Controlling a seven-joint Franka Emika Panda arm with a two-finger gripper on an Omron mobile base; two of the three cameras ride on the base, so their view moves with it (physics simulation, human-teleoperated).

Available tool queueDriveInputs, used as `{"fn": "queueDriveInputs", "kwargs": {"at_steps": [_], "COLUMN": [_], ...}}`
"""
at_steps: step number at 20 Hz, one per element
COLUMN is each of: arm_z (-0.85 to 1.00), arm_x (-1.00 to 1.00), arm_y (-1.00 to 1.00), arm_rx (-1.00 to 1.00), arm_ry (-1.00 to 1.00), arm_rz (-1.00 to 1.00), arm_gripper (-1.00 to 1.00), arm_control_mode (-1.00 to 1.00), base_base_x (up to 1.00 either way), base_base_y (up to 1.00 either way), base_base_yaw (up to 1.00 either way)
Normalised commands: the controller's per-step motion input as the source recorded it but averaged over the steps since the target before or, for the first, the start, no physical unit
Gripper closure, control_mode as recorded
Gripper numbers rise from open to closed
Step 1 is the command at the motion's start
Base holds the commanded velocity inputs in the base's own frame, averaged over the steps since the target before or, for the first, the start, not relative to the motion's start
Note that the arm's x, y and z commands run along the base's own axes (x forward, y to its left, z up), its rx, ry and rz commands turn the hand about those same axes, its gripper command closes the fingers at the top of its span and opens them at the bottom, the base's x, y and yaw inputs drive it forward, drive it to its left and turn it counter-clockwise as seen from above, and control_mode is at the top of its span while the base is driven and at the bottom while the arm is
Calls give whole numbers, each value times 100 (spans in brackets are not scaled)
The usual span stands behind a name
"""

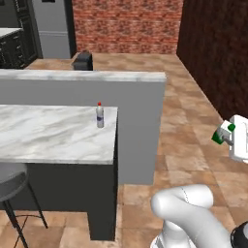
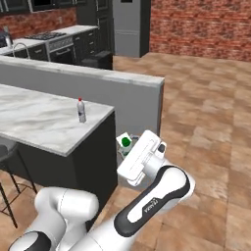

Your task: Move the drinks to the dining counter.

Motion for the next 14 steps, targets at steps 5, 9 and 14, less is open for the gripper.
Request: {"fn": "queueDriveInputs", "kwargs": {"at_steps": [5, 9, 14], "arm_z": [0, 0, 0], "arm_x": [0, 0, 0], "arm_y": [0, 0, 0], "arm_rx": [0, 0, 0], "arm_ry": [0, 0, 0], "arm_rz": [0, 0, 0], "arm_gripper": [100, 100, 100], "arm_control_mode": [100, 100, 100], "base_base_x": [39, 53, 100], "base_base_y": [100, 100, 41], "base_base_yaw": [-15, -14, -4]}}
